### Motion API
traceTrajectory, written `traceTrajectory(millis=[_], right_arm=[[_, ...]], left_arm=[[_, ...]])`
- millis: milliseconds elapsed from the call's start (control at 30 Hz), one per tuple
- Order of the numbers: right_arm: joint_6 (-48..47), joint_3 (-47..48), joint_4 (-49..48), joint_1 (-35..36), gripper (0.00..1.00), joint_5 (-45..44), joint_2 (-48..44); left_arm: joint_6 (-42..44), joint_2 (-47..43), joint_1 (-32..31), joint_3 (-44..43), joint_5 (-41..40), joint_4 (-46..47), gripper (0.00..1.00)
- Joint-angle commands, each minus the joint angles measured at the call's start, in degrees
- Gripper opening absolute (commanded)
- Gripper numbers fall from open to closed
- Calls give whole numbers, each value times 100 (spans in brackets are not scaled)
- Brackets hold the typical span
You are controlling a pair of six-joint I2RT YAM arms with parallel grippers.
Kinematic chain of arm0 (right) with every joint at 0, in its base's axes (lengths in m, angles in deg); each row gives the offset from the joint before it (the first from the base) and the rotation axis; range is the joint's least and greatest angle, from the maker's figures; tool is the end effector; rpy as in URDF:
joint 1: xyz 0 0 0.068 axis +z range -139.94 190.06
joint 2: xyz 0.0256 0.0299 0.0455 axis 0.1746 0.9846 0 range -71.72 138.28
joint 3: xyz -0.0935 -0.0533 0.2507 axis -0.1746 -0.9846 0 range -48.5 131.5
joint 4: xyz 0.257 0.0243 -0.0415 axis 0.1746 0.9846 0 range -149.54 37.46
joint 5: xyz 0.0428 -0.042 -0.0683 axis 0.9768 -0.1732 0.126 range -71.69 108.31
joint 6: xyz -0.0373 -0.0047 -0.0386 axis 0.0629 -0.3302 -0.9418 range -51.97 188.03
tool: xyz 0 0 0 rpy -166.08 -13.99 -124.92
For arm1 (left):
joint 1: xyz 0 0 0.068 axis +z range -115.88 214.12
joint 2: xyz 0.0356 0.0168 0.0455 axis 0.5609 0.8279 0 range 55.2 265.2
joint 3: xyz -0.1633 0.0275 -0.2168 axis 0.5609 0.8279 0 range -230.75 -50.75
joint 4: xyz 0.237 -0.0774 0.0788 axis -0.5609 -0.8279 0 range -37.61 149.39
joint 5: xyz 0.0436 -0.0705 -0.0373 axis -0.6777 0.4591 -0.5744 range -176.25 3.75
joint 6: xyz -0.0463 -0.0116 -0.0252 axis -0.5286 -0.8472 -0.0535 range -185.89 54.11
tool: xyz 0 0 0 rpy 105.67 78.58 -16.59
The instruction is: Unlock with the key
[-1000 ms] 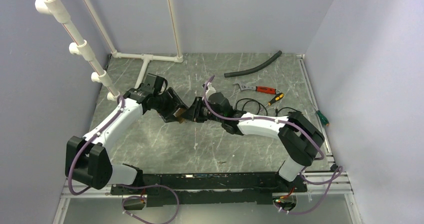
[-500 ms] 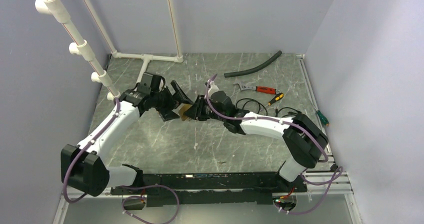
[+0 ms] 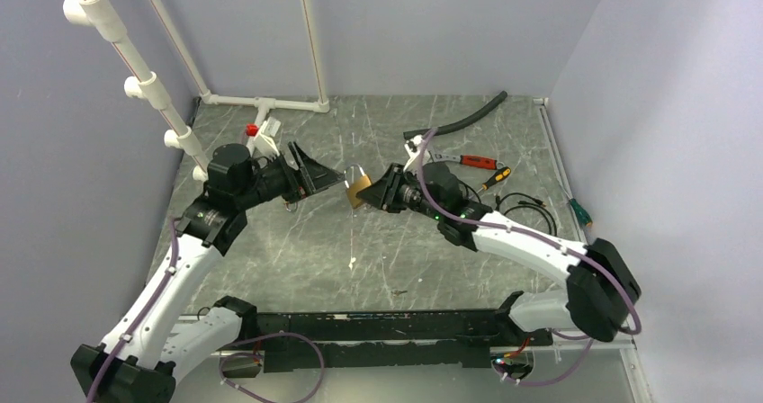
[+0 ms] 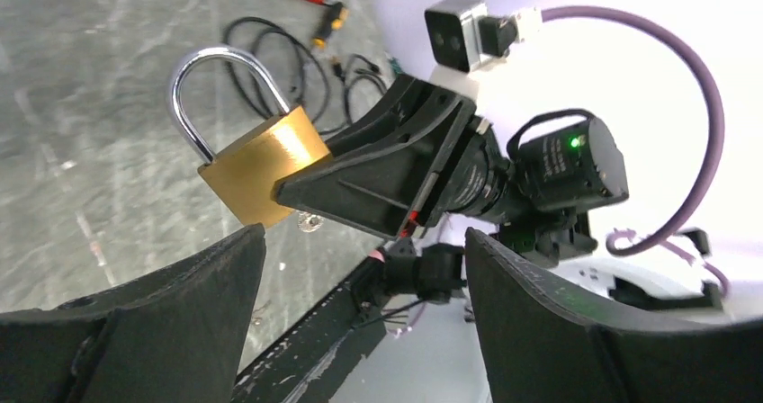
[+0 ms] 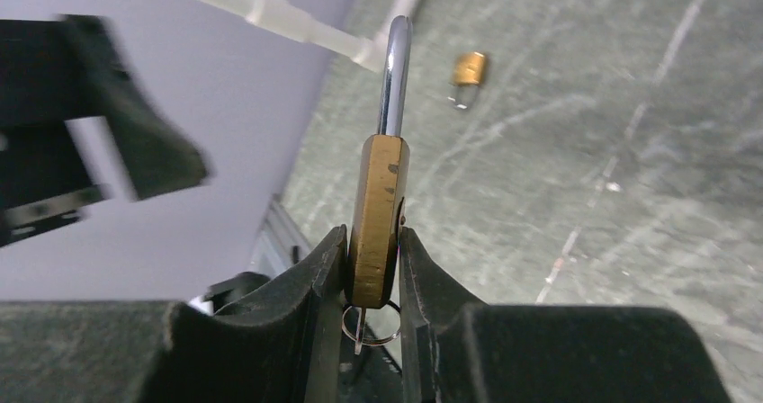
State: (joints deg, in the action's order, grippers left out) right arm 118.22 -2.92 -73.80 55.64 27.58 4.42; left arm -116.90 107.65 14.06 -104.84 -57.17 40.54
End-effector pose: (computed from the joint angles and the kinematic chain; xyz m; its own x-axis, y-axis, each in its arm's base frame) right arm 0.2079 0.2204 0.2663 -0.7504 0.3175 -0.5797 -0.3696 0.5255 0.7663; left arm 0.1845 -0.0858 0.3586 -0.7468 -0.4505 -0.4892 0.2470 0.4952 -0.8330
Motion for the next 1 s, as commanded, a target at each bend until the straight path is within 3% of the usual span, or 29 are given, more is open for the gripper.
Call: traceTrajectory(millis=[0, 200, 333, 600, 967], right_arm=[[304, -2, -1345, -5, 0, 518, -804], [684, -273, -1876, -21, 0, 752, -1476], [948, -159, -2131, -18, 0, 977, -1526], [1476, -12, -3001, -22, 0, 1344, -1226], [995, 217, -3134, -58, 0, 1530, -1274]], left_arm=[[-367, -179, 45, 337, 1169, 1830, 87], [-552, -592, 45, 333, 1259, 2163, 98], [-688, -950, 45, 518, 1196, 2189, 98], [-778, -1073, 45, 860, 1829, 2953, 91], [-405, -764, 50, 736, 1634, 2728, 97]])
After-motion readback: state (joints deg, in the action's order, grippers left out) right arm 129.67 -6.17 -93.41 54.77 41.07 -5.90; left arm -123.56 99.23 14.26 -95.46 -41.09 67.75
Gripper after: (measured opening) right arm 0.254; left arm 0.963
